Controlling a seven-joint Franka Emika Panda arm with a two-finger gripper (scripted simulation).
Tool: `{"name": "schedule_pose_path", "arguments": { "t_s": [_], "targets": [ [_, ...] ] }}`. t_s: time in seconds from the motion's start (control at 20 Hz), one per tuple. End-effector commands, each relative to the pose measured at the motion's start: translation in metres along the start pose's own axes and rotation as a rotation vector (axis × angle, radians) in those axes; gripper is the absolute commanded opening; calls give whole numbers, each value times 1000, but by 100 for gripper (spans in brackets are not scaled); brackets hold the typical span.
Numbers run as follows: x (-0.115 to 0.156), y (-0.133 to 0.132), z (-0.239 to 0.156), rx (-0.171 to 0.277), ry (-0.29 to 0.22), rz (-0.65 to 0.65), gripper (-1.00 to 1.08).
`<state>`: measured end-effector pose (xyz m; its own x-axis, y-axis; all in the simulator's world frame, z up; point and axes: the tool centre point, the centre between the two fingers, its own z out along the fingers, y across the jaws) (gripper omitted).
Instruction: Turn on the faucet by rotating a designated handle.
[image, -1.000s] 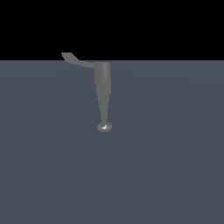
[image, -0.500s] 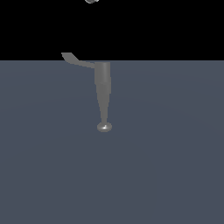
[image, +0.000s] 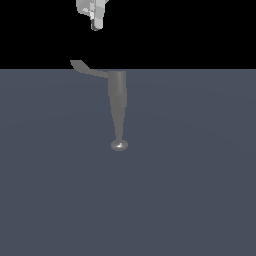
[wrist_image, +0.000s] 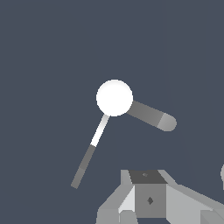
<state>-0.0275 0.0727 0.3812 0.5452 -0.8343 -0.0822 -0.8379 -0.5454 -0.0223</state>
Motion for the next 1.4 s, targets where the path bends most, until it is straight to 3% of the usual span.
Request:
{"name": "schedule_pose_path", "arguments": {
  "t_s": [0.0,0.7,1.35],
  "targets": [
    [0,-13,10,-2,7,57,-100],
    [-8,-76,66,-8,62,333,-100],
    [-13,-96,86,-5,86,423,-100]
  ]
}}
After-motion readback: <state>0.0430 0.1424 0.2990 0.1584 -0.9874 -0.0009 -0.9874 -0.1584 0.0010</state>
